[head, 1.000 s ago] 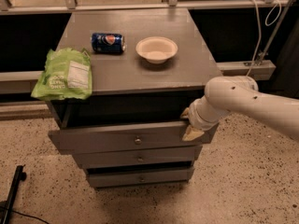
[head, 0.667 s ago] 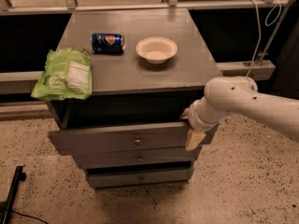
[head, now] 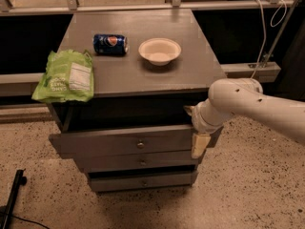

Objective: Open top drawer

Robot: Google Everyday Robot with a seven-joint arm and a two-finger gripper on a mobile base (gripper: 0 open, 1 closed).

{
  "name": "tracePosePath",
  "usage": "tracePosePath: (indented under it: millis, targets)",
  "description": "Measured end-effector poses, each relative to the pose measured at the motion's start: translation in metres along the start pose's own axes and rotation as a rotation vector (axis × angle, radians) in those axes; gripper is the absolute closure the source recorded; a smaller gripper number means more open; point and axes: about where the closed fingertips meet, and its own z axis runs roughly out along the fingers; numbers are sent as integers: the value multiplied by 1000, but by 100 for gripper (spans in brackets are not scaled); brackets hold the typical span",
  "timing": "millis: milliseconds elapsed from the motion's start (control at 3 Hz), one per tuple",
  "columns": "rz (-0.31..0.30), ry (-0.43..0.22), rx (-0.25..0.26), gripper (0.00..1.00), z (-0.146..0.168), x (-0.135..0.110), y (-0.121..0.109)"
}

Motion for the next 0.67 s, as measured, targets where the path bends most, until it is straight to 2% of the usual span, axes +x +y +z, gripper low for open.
tracePosePath:
  millis: [333, 667]
  targets:
    - [8, 12, -65, 0, 1, -3, 7]
    - [33, 51, -165, 16, -4, -13, 27]
